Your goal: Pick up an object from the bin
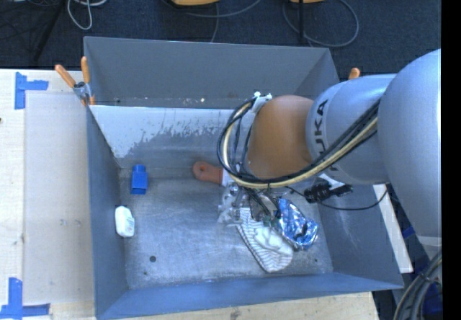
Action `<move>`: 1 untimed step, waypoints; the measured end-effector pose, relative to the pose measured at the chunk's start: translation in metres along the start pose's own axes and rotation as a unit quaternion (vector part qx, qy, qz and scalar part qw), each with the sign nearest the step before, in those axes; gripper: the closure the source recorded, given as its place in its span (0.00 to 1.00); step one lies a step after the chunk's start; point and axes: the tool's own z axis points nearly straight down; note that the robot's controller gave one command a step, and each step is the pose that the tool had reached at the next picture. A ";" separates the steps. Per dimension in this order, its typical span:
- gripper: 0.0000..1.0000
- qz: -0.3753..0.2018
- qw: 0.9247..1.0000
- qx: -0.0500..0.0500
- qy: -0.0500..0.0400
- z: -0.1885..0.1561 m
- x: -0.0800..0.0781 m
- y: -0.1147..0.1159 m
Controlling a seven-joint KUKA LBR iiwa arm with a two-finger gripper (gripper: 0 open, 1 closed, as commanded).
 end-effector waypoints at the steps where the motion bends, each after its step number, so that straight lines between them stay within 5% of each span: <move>1: 1.00 0.000 1.000 0.000 0.000 0.000 0.000 0.000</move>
Offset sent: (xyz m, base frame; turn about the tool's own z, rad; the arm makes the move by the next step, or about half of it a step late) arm -0.0240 -0.0059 -0.0094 -0.3609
